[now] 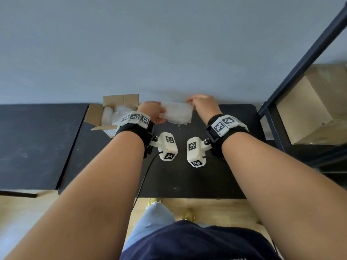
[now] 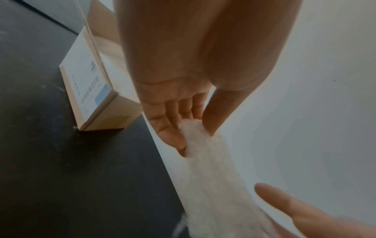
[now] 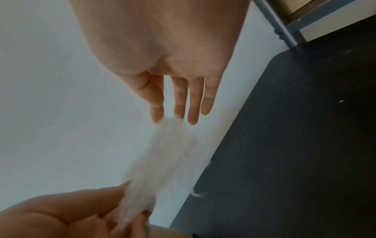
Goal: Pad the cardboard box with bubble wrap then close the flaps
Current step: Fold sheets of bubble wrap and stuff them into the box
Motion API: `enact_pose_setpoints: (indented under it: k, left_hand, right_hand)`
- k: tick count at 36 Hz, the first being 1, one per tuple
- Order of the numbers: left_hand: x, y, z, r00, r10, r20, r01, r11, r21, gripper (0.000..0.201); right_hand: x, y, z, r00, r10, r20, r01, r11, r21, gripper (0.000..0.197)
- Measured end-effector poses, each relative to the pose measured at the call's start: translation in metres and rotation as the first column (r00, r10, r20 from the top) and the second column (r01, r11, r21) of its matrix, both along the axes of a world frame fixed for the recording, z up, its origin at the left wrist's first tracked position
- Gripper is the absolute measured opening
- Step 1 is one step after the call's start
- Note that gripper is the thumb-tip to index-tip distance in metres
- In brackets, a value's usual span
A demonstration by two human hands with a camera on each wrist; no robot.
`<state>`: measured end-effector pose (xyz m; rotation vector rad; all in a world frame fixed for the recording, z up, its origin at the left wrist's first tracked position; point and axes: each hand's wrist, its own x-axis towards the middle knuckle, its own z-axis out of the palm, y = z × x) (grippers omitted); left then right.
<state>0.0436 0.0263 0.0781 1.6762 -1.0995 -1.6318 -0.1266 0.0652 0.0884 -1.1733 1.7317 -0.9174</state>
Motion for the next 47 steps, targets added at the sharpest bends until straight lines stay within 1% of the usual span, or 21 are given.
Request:
enact_pose_setpoints:
  k: [2,4,8,10,13,15,17,20,22,24,26,29,33,36,38,40,42,44,47]
  left_hand:
    - [0.006,-0.001,0.003,0.999,-0.014,0.049,0.016,0.999,-0.037,0.024]
    - [0.011,-0.001,0.008,0.996,-0.014,0.088,0.020,0.998,-0.064,0.025]
    - [0.028,-0.005,0.013,0.990,-0.021,0.142,0.041,0.989,-0.141,0.022]
    - [0.039,-0.009,0.015,0.988,-0.015,0.153,0.041,0.985,-0.168,0.022]
    - [0.056,-0.015,0.015,0.986,0.019,0.164,0.016,0.979,-0.205,0.024]
    - [0.068,-0.017,0.013,0.980,0.011,0.198,0.034,0.975,-0.219,0.026]
    - [0.080,-0.020,0.010,0.974,0.015,0.228,0.041,0.970,-0.239,0.026]
    - [0.099,-0.023,0.007,0.951,0.054,0.305,0.037,0.958,-0.285,0.016]
    - [0.116,-0.027,0.002,0.909,0.064,0.412,0.071,0.950,-0.304,0.014]
    - [0.133,-0.030,-0.002,0.832,0.036,0.553,0.154,0.944,-0.293,0.017]
    - [0.148,-0.034,-0.007,0.756,-0.024,0.654,0.252,0.933,-0.258,0.022]
    - [0.162,-0.039,-0.012,0.655,-0.134,0.744,0.398,0.898,-0.189,0.031]
    - [0.170,-0.049,-0.020,0.580,-0.230,0.782,0.527,0.838,-0.144,0.041]
    - [0.172,-0.055,-0.025,0.515,-0.256,0.818,0.614,0.776,-0.144,0.041]
    - [0.172,-0.057,-0.029,0.443,-0.268,0.855,0.682,0.720,-0.128,0.045]
    - [0.173,-0.059,-0.033,0.362,-0.269,0.892,0.752,0.651,-0.109,0.051]
    - [0.175,-0.062,-0.039,0.314,-0.265,0.912,0.798,0.594,-0.102,0.055]
    - [0.177,-0.064,-0.044,0.294,-0.278,0.914,0.817,0.569,-0.090,0.056]
    - [0.179,-0.064,-0.052,0.301,-0.269,0.915,0.832,0.543,-0.114,0.054]
  right_hand:
    - [0.006,-0.003,0.004,1.000,0.025,-0.015,-0.025,0.999,-0.021,0.030]
    - [0.013,-0.007,0.006,0.995,0.083,-0.048,-0.084,0.996,-0.030,0.030]
    - [0.034,-0.017,0.012,0.977,0.188,-0.099,-0.189,0.982,0.006,0.041]
    - [0.045,-0.021,0.013,0.956,0.240,-0.169,-0.240,0.971,0.017,0.046]
    - [0.063,-0.027,0.013,0.916,0.305,-0.260,-0.300,0.952,0.058,0.048]
    - [0.075,-0.032,0.010,0.906,0.316,-0.281,-0.306,0.949,0.079,0.046]
    - [0.087,-0.037,0.007,0.913,0.293,-0.284,-0.282,0.956,0.080,0.041]
    - [0.107,-0.044,0.003,0.934,0.212,-0.289,-0.207,0.977,0.049,0.040]
    - [0.121,-0.049,0.001,0.940,0.140,-0.311,-0.143,0.990,0.014,0.031]
    - [0.134,-0.053,-0.001,0.945,0.056,-0.323,-0.065,0.998,-0.020,0.017]
    - [0.145,-0.057,-0.003,0.945,-0.024,-0.325,0.011,0.999,-0.041,0.017]
    - [0.158,-0.060,-0.005,0.932,-0.104,-0.348,0.091,0.994,-0.054,0.024]
    - [0.168,-0.062,-0.011,0.915,-0.136,-0.380,0.128,0.991,-0.046,0.022]
    - [0.174,-0.063,-0.016,0.898,-0.124,-0.422,0.120,0.992,-0.036,0.021]
    - [0.179,-0.063,-0.018,0.885,-0.115,-0.451,0.112,0.993,-0.033,0.026]
    - [0.185,-0.065,-0.022,0.854,-0.121,-0.506,0.115,0.992,-0.044,0.027]
    - [0.190,-0.067,-0.025,0.812,-0.123,-0.571,0.105,0.992,-0.064,0.023]
    - [0.195,-0.069,-0.027,0.765,-0.111,-0.634,0.082,0.994,-0.076,0.021]
    - [0.199,-0.070,-0.033,0.681,-0.099,-0.725,0.050,0.995,-0.089,0.020]
